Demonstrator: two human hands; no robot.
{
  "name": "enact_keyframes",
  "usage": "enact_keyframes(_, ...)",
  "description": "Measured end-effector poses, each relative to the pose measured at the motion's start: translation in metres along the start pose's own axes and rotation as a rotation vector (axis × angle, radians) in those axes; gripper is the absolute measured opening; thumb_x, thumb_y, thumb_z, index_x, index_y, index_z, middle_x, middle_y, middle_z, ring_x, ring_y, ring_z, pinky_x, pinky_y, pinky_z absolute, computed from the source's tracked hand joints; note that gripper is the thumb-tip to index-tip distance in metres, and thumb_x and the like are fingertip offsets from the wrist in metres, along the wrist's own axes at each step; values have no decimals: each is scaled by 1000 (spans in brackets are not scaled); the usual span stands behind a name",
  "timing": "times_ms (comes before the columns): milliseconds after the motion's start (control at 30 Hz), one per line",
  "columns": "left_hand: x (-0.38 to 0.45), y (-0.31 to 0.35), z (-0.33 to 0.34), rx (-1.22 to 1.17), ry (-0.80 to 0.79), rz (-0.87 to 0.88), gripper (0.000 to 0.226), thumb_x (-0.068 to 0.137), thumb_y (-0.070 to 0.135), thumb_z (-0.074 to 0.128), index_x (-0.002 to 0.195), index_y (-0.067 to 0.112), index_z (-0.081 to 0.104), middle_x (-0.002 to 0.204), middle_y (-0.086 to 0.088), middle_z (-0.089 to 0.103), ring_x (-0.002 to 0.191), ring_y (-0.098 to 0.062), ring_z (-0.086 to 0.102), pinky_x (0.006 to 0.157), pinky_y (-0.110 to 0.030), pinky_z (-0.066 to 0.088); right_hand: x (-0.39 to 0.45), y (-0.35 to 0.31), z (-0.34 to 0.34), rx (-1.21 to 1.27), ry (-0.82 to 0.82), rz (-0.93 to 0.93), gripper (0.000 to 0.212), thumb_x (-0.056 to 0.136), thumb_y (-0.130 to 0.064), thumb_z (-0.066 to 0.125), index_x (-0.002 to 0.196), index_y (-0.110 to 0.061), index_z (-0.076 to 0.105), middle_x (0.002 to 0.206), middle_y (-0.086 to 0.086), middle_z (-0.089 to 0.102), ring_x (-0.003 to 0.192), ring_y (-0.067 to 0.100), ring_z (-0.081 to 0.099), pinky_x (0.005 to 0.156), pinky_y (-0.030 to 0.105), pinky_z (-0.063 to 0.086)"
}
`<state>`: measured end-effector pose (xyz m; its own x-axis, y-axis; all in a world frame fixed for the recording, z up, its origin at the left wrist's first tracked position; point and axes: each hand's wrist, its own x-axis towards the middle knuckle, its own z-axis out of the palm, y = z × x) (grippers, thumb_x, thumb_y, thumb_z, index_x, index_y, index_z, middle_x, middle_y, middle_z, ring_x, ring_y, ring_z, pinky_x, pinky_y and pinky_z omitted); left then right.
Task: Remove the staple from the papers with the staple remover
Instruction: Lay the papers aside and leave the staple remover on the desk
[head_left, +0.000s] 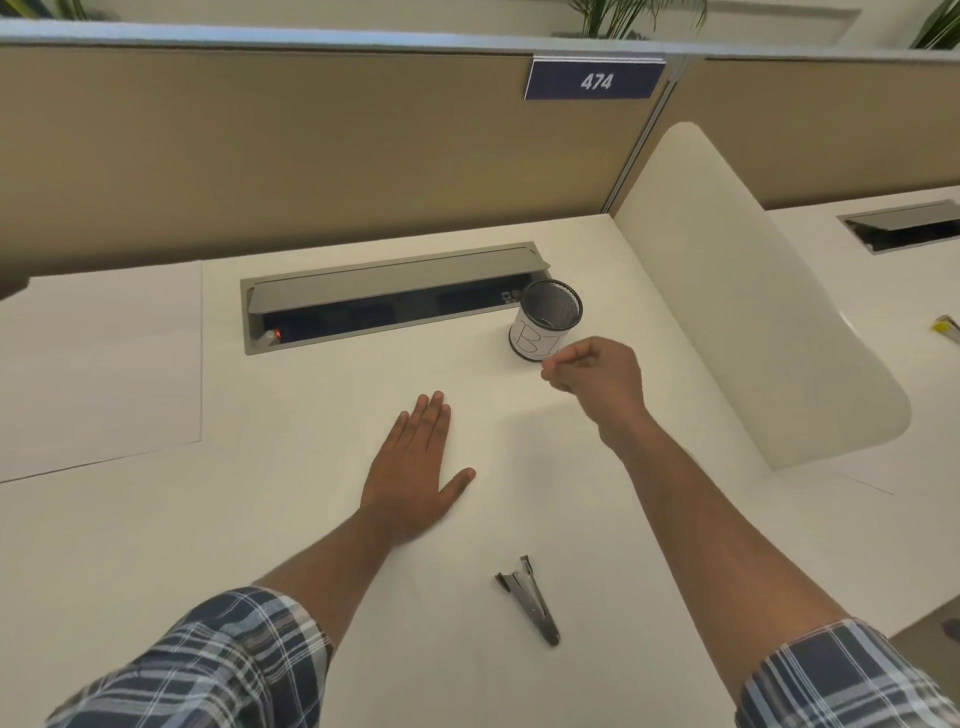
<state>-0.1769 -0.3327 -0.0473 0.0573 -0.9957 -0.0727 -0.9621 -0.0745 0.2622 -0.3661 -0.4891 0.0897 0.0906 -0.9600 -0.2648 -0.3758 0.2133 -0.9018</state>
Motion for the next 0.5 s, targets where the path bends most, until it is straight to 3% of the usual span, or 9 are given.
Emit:
enact_keyframes(133,1,-1,1,-22,39,5,86,99,67,24,161,12,2,170,-1,-8,156,-15,-13,127,-39,5,27,-27,2,-252,150,-218,18,78,-5,73,73,-22,70,75,-6,77,70,8,71,70,20,54)
enact_keyframes(233,3,-2,2,-39,49,6,86,99,67,25,161,13,2,170,1,-9,155,-14,-15,126,-38,6,46,-38,8,-354,199,-336,19,82,-2,63,78,-19,69,78,-6,75,71,11,70,68,20,53)
enact_keyframes(400,4,-2,1,-58,51,1,85,99,67,26,161,13,3,170,1,-8,155,-13,-13,126,-38,7,76,-42,17,-513,207,-340,25,86,-1,57,80,-23,68,85,-1,74,78,20,64,62,24,42)
enact_keyframes(500,4,-2,0,-50,42,1,85,99,67,26,161,14,3,170,2,-9,155,-12,-14,126,-38,8,85,-41,20,-560,213,-314,28,88,0,56,81,-24,67,91,1,74,81,18,60,68,24,40)
